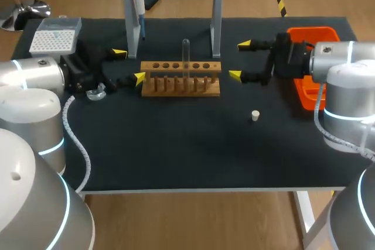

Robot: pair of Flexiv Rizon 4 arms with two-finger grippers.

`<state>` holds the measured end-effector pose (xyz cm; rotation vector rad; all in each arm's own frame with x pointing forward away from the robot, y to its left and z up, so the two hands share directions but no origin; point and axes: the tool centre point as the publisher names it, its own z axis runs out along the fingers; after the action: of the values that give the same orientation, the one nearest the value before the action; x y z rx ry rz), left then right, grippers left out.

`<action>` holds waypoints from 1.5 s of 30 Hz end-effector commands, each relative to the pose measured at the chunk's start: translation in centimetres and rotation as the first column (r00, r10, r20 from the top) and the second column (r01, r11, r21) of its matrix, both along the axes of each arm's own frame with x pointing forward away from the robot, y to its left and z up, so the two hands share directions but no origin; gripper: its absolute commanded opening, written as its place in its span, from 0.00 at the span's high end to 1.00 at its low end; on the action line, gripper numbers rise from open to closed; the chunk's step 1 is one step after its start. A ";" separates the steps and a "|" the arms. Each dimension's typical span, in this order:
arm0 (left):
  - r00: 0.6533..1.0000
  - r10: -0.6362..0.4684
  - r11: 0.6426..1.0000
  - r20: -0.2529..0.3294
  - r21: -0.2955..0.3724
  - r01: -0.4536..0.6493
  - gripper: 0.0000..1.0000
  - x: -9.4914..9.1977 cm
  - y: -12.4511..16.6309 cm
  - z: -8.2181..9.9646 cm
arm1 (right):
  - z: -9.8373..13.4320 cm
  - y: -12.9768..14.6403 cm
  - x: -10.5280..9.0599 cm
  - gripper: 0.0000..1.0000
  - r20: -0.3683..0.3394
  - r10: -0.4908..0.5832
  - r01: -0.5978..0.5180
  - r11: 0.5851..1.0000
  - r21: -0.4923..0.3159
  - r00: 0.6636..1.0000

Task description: Invert the test tube, pick up the pipette, mount the tip to pipette, aspirate from beaker and dispense into the tube, eject the tip, return the pipette, and cap with the stopper.

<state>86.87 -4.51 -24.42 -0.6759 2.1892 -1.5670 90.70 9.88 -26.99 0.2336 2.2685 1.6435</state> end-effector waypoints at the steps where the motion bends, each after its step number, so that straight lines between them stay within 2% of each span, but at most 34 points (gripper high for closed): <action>1: 1.000 0.000 1.000 0.007 -0.007 0.000 0.00 -0.2 0.2 -0.1 | -0.1 0.0 0.0 0.00 0.002 -0.001 0.001 1.000 0.002 1.000; 6: 1.000 0.000 1.000 0.007 -0.007 0.000 0.00 -0.2 0.2 -0.1 | -0.1 0.0 0.0 0.00 0.002 -0.001 0.001 1.000 0.002 1.000; 13: 1.000 0.000 1.000 0.007 -0.007 0.000 0.00 -0.2 0.2 -0.1 | 0.3 2.3 0.8 0.00 0.052 0.146 -0.148 0.987 0.054 0.988; 18: 1.000 0.000 1.000 0.007 -0.007 0.000 0.00 -0.2 0.2 -0.1 | 0.1 3.6 1.0 0.00 0.050 0.278 -0.282 0.949 0.140 0.959; 20: 1.000 0.000 1.000 0.007 -0.007 0.000 0.00 -0.2 0.2 -0.1 | -0.2 4.2 1.2 0.00 0.055 0.308 -0.313 0.940 0.137 0.950; 22: 1.000 0.000 1.000 0.007 -0.007 0.000 0.00 -0.2 0.2 -0.1 | -0.2 4.8 1.4 0.00 0.044 0.347 -0.349 0.920 0.178 0.937; 29: 1.000 0.000 1.000 0.007 -0.007 0.000 0.00 -0.2 0.2 -0.1 | -0.4 7.3 2.8 0.00 -0.008 0.399 -0.388 0.897 0.213 0.917; 34: 1.000 0.000 1.000 0.007 -0.007 0.000 0.00 -0.2 0.2 -0.1 | 0.1 8.6 3.5 0.00 -0.012 0.426 -0.409 0.875 0.258 0.904; 37: 1.000 0.000 1.000 0.007 -0.007 0.000 0.00 -0.2 0.2 -0.1 | 0.0 9.4 3.7 0.00 -0.014 0.439 -0.421 0.870 0.254 0.898; 40: 1.000 0.000 1.000 0.007 -0.007 0.000 0.00 -0.2 0.2 -0.1 | -0.2 10.0 3.9 0.00 -0.060 0.468 -0.436 0.857 0.274 0.882; 45: 1.000 0.000 1.000 0.007 -0.007 0.000 0.00 -0.2 0.2 -0.1 | -0.3 10.7 4.4 0.00 -0.095 0.483 -0.439 0.849 0.294 0.870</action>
<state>86.77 -4.33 -24.42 -0.6726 2.1860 -1.5737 94.34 20.21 -26.94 -0.0538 2.3106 2.2145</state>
